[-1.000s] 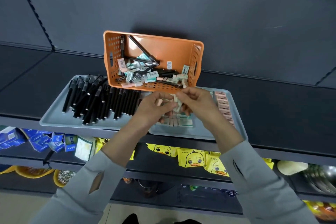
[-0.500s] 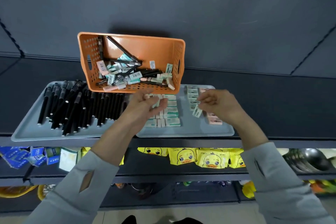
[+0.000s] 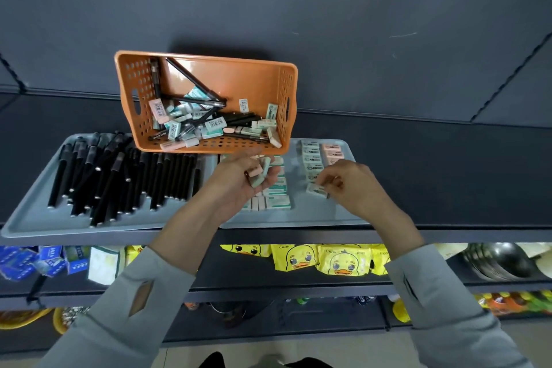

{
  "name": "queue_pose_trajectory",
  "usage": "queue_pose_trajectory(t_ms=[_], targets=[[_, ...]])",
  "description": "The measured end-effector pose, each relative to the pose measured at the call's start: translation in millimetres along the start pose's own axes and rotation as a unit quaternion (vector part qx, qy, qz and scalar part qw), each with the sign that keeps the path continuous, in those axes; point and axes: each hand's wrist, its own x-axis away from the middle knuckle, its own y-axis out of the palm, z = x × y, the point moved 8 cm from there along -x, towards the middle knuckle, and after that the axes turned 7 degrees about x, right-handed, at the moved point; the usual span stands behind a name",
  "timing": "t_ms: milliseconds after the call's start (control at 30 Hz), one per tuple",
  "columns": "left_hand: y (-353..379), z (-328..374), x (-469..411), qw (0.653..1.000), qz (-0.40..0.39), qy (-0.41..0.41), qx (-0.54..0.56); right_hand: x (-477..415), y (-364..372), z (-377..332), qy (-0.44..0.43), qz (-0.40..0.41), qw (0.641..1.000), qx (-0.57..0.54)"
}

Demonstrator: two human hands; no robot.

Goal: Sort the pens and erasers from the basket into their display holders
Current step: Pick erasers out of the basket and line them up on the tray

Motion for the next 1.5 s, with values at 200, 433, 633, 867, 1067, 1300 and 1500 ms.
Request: queue_pose_trajectory(t_ms=[200,433,633,867,1067,1300,1500], targets=[[6.9,-0.6,3.0,0.999,-0.032,0.000,0.022,-1.6,7.0,-7.7,-0.039,0.019,0.998,0.048],[9.4,1.5,5.1,0.999,-0.047,0.016,0.008,-14.2,-5.7,-40.6,0.016,0.047,0.975,-0.216],[8.3,6.7,9.0,0.998,-0.059,0.030,-0.024,-24.5,10.6,-59.1,0.063,-0.006,0.922,-0.381],[-20.8,24.0,13.8,0.996,0.020,0.060,-0.058,-7.7,-1.1,-6.2,0.137,-0.011,0.892,-0.430],[-8.1,7.2,8.6,0.992,0.016,0.029,-0.123,11.2,4.1,8.1,0.135,-0.065,0.948,-0.280],[12.0,-6.6,8.3,0.987,-0.038,0.026,-0.155,23.6,0.7,-2.5,0.030,-0.034,0.999,0.010],[18.5,-11.7,9.8,0.978,-0.040,0.035,-0.200,18.9,2.4,-12.6,0.008,0.018,1.000,0.023]])
